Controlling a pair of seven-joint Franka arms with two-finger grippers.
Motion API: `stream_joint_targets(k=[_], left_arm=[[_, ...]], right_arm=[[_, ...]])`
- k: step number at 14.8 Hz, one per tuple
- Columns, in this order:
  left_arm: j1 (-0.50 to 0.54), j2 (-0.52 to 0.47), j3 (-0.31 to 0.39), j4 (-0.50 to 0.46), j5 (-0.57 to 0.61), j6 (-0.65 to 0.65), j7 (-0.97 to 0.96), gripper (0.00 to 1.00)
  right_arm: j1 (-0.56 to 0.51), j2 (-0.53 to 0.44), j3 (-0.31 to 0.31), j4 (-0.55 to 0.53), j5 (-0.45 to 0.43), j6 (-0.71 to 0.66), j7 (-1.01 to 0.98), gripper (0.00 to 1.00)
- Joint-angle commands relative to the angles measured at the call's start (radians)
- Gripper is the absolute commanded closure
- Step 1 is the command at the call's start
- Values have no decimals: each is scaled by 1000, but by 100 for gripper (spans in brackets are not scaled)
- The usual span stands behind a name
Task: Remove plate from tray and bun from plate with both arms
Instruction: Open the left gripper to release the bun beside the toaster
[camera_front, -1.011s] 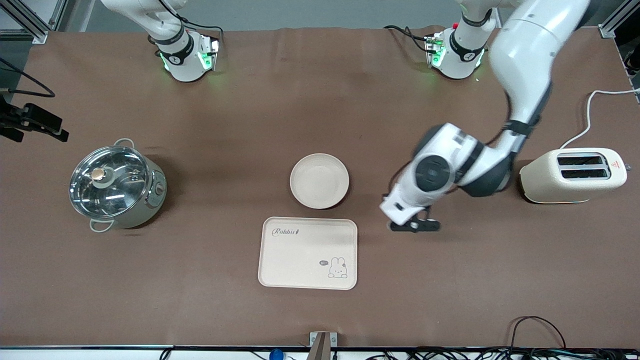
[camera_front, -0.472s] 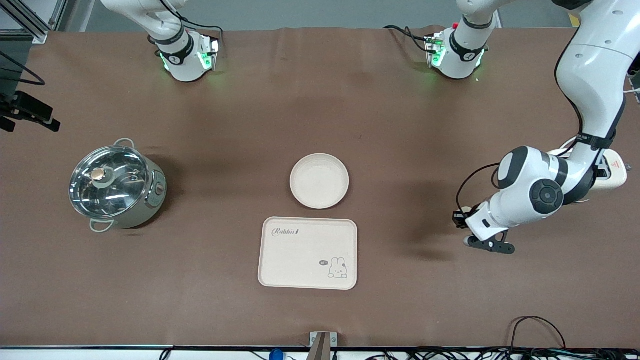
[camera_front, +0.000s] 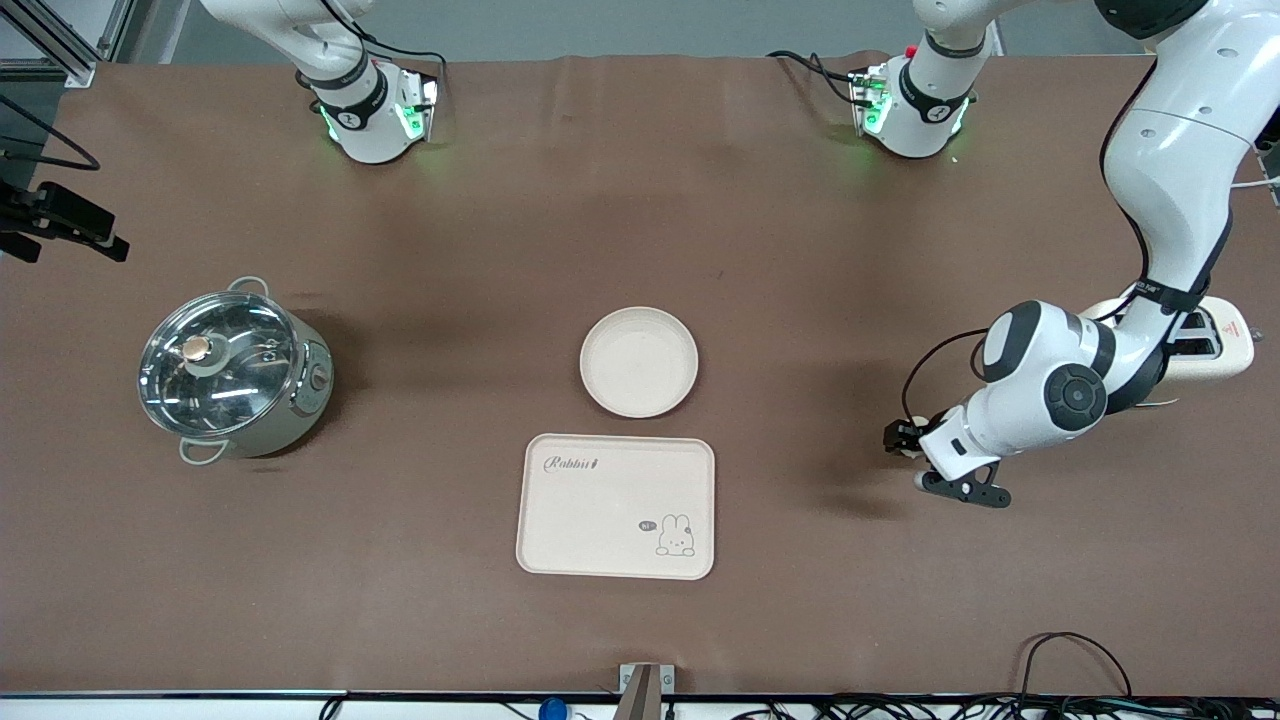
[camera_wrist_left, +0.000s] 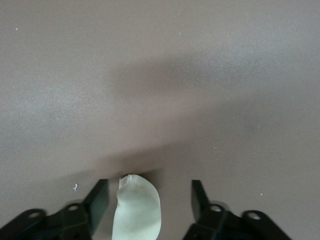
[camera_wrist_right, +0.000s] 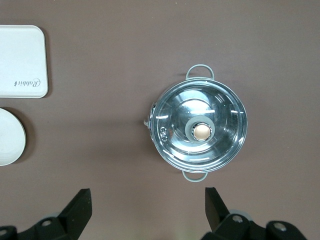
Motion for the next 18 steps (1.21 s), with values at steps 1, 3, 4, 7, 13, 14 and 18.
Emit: stream_joint_targets(k=[1, 3, 4, 7, 13, 14, 18], left_arm=[[-5, -42, -10, 19, 25, -35, -8, 0], [-11, -77, -29, 98, 50, -194, -8, 0], [-6, -89, -61, 146, 50, -270, -8, 0], [1, -152, -126, 275, 39, -469, -14, 0], [32, -296, -146, 312, 1, -542, 21, 0], [31, -325, -138, 312, -31, -542, 53, 0], [-84, -491, 86, 309, -193, -606, 133, 0]], right_arm=[[19, -37, -14, -47, -11, 19, -8, 0], [19, -36, -14, -47, -11, 21, -8, 0], [19, -36, -14, -46, -11, 21, -8, 0], [17, -36, -14, -46, -11, 21, -8, 0], [17, -36, -14, -46, -11, 22, -8, 0], [17, -36, -14, -46, -11, 22, -8, 0], [17, -36, -14, -46, -11, 22, -8, 0]])
